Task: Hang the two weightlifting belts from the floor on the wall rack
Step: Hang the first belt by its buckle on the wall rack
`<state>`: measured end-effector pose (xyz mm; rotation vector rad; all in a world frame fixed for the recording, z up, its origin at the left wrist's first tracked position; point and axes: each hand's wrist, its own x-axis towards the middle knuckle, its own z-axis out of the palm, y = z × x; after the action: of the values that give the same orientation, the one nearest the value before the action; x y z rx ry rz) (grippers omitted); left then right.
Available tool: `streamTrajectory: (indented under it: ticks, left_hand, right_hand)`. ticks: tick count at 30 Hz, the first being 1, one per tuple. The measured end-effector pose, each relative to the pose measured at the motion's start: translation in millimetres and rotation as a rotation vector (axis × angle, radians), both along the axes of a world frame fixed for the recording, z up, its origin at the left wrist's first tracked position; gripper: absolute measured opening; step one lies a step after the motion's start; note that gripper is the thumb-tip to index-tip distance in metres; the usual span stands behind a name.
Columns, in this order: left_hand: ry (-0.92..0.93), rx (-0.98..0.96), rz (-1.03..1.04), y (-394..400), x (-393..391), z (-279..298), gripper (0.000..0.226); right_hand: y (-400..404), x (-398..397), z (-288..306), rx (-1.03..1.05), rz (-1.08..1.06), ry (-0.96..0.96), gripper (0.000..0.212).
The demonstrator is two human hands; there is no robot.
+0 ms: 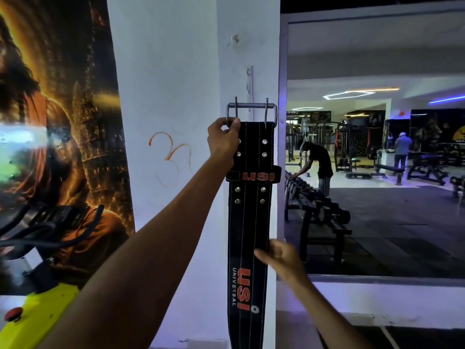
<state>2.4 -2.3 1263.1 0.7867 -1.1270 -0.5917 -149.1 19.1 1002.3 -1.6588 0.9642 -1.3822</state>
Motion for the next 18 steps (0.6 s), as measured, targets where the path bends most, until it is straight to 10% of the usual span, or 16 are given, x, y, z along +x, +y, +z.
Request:
streamTrajectory:
  ticks: [8, 18]
  left_hand:
    - [0.028, -0.010, 0.027, 1, -4, 17, 0.014]
    - [0.062, 0.012, 0.019, 0, -15, 20, 0.012]
  right_hand:
    - [-10, 1, 121, -0.187, -0.072, -0.164, 0.017]
    - [20, -11, -64, 0.111, -0.129, -0.065, 0.084]
